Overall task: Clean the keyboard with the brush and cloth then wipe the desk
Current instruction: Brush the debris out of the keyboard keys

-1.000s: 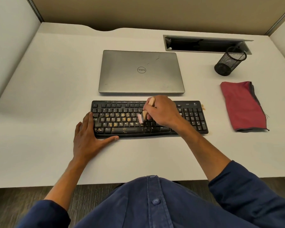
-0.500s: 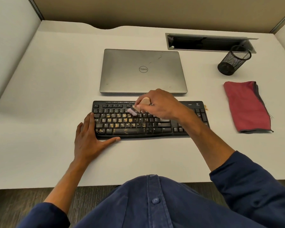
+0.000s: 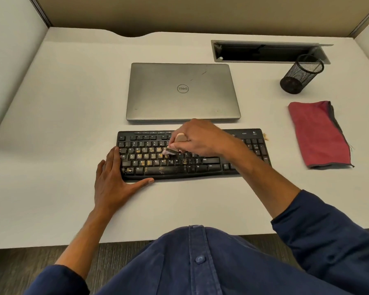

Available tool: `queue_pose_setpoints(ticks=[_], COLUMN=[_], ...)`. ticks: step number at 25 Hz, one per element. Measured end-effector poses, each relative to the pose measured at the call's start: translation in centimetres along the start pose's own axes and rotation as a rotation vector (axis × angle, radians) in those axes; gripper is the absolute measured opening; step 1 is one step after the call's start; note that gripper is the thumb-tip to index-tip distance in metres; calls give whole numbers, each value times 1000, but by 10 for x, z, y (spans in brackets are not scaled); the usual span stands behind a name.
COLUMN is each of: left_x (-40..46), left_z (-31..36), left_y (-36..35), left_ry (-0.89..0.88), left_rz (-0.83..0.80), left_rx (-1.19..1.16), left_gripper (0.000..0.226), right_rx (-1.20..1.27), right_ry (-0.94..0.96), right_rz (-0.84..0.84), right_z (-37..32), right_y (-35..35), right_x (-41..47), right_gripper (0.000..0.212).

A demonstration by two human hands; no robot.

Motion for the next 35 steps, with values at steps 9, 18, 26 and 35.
queue_pose_setpoints(ticks=[9, 18, 26, 35], left_x=[1, 1, 0, 0], left_z=[-1, -1, 0, 0], left_y=[0, -1, 0, -1], left_ry=[-24, -21, -17, -11], left_rz=[2, -4, -2, -6], left_rx=[-5, -1, -3, 0], left_gripper=[127, 128, 128, 128], right_rx=[134, 220, 182, 304], right_ry=[-138, -126, -311, -353], right_rz=[45, 52, 228, 329], right_z=[41, 42, 61, 57], right_y=[22, 9, 17, 5], right_x=[-29, -32, -48, -55], right_gripper=[15, 15, 16, 21])
Point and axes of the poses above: each hand's wrist, its own x-axis towards the middle knuckle, its own y-axis out of the back of the hand, z = x × y, the point moved 4 cm from there along x, towards the middle knuckle, and after that the axes turned 10 degrees about -z, right-handed, at the moved point
